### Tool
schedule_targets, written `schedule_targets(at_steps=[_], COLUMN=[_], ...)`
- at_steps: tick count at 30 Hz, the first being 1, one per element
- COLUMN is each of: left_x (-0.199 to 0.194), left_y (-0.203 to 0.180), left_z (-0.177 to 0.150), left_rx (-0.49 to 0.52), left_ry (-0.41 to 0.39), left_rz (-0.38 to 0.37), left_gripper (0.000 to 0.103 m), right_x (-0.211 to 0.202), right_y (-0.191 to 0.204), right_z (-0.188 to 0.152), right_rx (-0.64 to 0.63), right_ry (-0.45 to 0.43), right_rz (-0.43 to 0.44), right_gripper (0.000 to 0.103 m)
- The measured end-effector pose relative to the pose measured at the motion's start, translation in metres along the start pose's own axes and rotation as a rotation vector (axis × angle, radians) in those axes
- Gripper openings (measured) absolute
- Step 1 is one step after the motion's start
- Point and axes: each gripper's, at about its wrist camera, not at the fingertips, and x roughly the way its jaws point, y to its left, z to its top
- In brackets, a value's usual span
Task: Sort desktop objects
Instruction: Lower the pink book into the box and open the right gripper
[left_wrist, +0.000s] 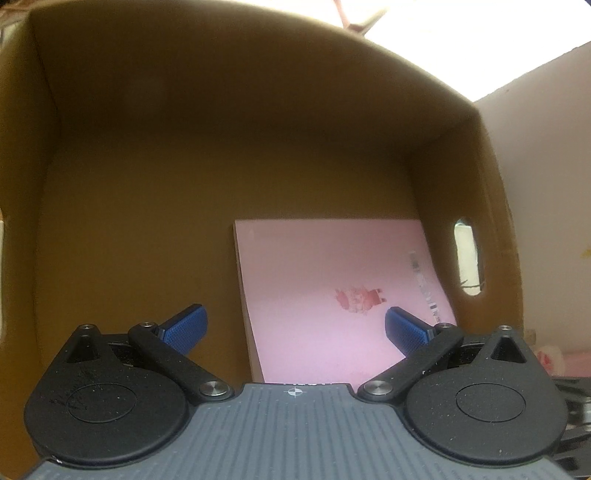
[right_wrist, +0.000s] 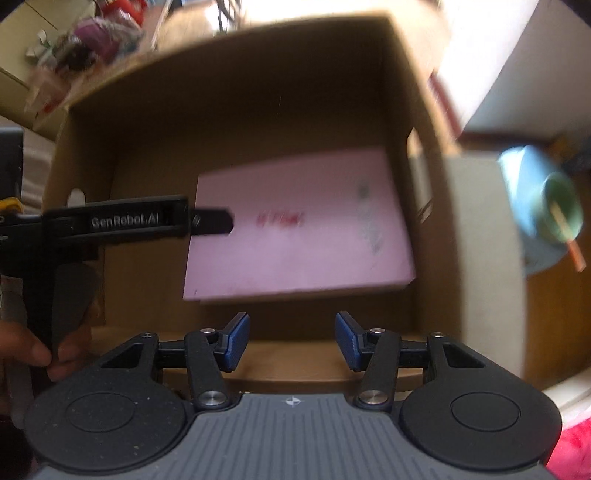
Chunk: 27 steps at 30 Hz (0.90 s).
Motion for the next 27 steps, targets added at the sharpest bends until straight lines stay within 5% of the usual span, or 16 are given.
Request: schedule_targets(at_steps=[17, 27], left_x=[0.052, 0.067], left_y=[-0.012, -0.016], left_z=[0.016, 0.035], left_rx=[-0.049, -0.053], left_ry=[0.129, 0.099], left_rz=[-0.004, -0.006], left_gripper=[0.103, 0.103], right_x=[0.09, 0.103], right_y=[0.006, -0.008], right_z=[0.034, 0.041], right_rx=[-0.154, -0.117], right_ry=[0.264, 0.249], right_rz=[0.059, 0.085], right_gripper=[0.052, 0.051])
